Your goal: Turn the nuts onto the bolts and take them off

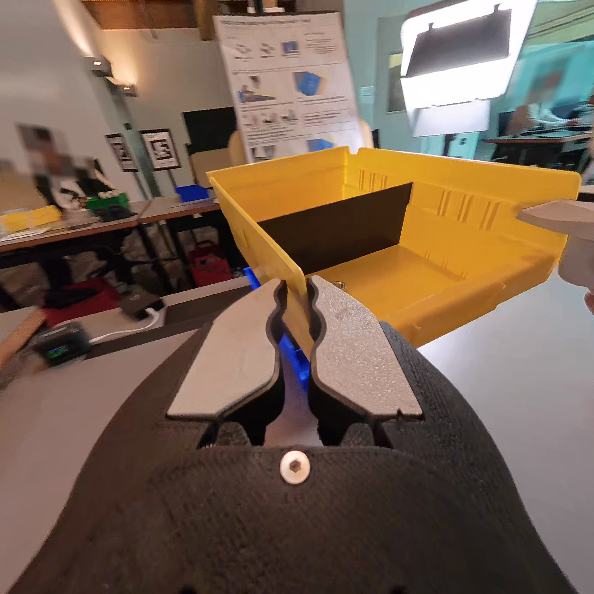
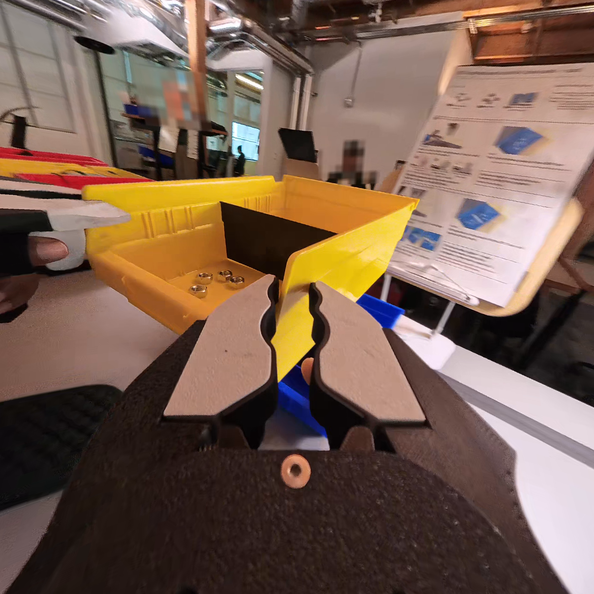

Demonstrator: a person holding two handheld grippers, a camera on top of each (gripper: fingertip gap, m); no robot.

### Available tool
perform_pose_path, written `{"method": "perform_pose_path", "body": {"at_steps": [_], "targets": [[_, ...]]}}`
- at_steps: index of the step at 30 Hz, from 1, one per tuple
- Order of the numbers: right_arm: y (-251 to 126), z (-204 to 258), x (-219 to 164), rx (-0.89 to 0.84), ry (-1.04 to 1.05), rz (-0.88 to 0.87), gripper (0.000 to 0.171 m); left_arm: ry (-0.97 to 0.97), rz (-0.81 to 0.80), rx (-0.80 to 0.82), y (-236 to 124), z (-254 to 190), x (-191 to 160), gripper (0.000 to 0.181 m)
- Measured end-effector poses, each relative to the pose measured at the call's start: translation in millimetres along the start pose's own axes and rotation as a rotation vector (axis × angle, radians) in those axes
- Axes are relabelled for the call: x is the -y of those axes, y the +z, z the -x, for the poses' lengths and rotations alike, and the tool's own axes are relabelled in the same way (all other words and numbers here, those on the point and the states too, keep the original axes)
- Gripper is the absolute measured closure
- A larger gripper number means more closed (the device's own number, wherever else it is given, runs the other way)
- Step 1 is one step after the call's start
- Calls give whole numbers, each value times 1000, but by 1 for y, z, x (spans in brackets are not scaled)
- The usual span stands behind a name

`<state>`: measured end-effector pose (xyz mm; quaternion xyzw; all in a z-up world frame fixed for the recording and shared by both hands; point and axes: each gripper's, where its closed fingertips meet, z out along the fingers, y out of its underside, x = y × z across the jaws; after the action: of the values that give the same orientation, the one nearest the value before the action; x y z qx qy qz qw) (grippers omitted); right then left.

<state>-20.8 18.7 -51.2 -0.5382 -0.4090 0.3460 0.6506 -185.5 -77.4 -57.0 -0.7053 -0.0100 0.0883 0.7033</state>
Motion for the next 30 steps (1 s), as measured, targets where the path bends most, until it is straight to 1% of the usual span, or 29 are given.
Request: {"method": "perform_pose_path", "body": {"at_steps": [3,6,10,14,17,20,22,25,28,30], "targets": [[45,39,-2,107,20,-4,153,2,17,105,-25,49,-6,170],[83,75,-12,191,44,1,153,4,46,180,-43,90,-23,171],[123,113,-45,272,117,75,152,-7,98,244,-55,132,-59,171],[146,143,-79,314,117,130,151,-18,148,271,-56,164,-104,173],[158,152,-109,345,122,177,150,-40,163,265,-51,172,-135,173],[164,150,-137,367,123,237,149,-48,169,236,-44,170,-156,170],[166,145,-150,373,122,269,149,-46,131,221,-38,166,-161,169],[165,133,-161,361,52,349,151,-35,144,179,-28,156,-167,166],[153,122,-160,440,55,409,141,-57,237,67,-21,140,-175,158],[138,113,-155,514,17,444,130,-44,199,77,-24,141,-157,151]]}}
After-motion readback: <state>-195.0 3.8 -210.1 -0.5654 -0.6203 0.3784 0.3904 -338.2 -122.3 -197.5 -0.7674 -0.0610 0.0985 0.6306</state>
